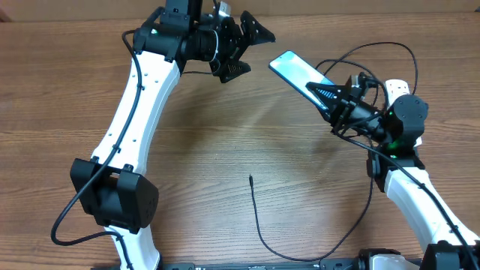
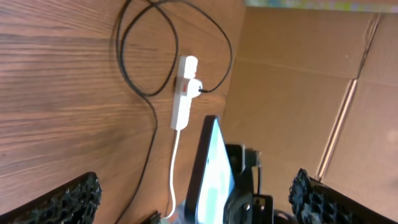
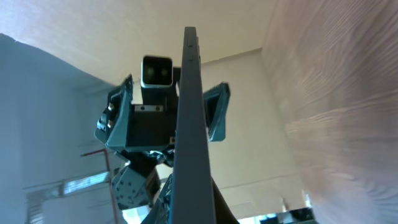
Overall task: Plug charger to phone and switch on socket
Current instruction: 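Regrasp the phone's other end with the left gripper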
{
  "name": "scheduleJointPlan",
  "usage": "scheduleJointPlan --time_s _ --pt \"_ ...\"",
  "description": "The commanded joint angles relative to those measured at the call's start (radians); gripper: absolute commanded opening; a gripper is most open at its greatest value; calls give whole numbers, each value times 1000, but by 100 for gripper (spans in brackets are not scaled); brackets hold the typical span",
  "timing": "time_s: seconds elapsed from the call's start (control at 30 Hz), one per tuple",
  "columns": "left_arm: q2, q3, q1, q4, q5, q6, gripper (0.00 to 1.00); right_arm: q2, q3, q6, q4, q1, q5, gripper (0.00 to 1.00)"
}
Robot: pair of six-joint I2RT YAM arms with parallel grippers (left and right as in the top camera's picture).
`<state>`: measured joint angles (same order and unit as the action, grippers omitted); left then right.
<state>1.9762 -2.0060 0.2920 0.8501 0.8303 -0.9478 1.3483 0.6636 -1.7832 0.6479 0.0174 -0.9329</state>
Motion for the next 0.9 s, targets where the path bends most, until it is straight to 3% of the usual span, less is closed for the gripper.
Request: scheduleJointPlan --time_s 0.0,0.3,0.67,0.87 --pt "-30 -19 39 -17 -51 -68 100 -11 24 -99 44 38 79 4" --pt "-30 -19 110 -53 -177 -179 100 -11 24 -209 48 77 176 4" --pt "-29 -19 156 -84 -263 -324 100 -11 24 -214 48 78 239 4" --pt "-29 -19 196 -93 -340 -324 89 -11 24 -214 48 79 252 4"
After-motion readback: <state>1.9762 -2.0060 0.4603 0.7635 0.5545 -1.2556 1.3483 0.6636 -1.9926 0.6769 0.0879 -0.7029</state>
